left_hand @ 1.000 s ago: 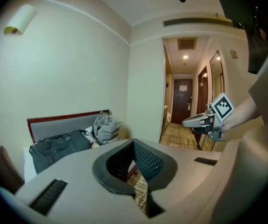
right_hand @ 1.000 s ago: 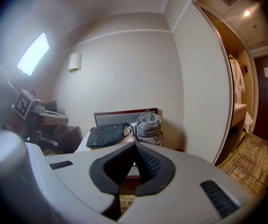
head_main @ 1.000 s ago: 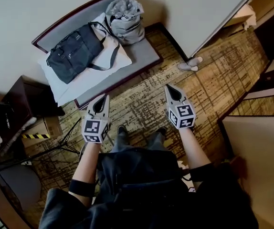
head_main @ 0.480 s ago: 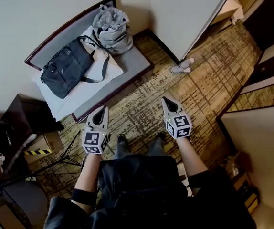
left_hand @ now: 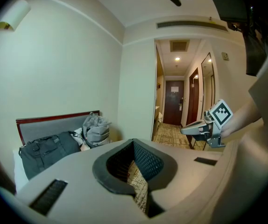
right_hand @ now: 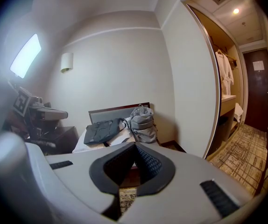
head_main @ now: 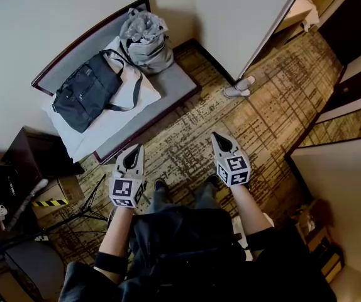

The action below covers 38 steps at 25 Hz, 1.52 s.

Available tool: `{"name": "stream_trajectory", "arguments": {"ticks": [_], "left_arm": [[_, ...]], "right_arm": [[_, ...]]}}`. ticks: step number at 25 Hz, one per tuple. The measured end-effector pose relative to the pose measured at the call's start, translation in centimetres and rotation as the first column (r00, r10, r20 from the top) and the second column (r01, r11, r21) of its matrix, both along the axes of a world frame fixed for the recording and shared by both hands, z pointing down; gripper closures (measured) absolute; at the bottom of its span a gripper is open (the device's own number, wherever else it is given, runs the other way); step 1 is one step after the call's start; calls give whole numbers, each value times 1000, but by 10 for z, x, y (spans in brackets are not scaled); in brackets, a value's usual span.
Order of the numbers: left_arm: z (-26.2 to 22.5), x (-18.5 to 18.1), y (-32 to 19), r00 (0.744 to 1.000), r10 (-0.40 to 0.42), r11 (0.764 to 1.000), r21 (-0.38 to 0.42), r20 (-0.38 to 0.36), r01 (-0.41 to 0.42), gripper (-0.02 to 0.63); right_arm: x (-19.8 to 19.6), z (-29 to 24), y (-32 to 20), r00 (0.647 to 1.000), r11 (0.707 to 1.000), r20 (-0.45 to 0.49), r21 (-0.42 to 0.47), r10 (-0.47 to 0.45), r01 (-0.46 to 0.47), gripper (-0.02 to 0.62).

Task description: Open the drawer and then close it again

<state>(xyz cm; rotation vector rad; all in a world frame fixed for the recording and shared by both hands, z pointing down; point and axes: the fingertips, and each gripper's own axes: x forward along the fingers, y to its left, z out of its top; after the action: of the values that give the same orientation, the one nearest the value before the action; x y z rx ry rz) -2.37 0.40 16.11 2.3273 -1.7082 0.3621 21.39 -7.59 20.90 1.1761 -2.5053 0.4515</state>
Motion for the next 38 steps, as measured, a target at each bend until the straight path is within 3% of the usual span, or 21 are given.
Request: {"name": "stream_trajectory", "arguments": {"ticks": [3,14,20,23,28,32,36,38], "left_arm": [[0,6,2,998,49,999,-4,35,-48,603],[1,-9,-11,994,104,994,-36,43,-102,603],[15,-12,-21,985,168,985,-48,35,-166,603],[31,-11,-27,977,208,976,-72,40,-204,603],[58,-1,-43,984,175,978,-120,28,-170,603],[97,14,-65,994,110,981,-161,26,-104,603],[149,35,-92,997,70,982,-181,41,-61,603],[177,43,-104,999,44,981,-188,30,-37,603]], "right_arm": [[-1,7,3,1000,1000,1,-13,6,-6,591],[-26,29,4,996,995,56,-67,71,-67,591],[-38,63,-2,979,977,123,-159,162,-142,568],[-37,88,-15,961,953,153,-233,230,-191,566],[-21,151,-52,908,873,207,-417,364,-254,560],[-22,215,-88,911,841,215,-499,352,-207,511],[-31,284,-116,882,784,276,-602,382,-151,443],[-38,319,-126,892,775,274,-621,360,-122,420]]}}
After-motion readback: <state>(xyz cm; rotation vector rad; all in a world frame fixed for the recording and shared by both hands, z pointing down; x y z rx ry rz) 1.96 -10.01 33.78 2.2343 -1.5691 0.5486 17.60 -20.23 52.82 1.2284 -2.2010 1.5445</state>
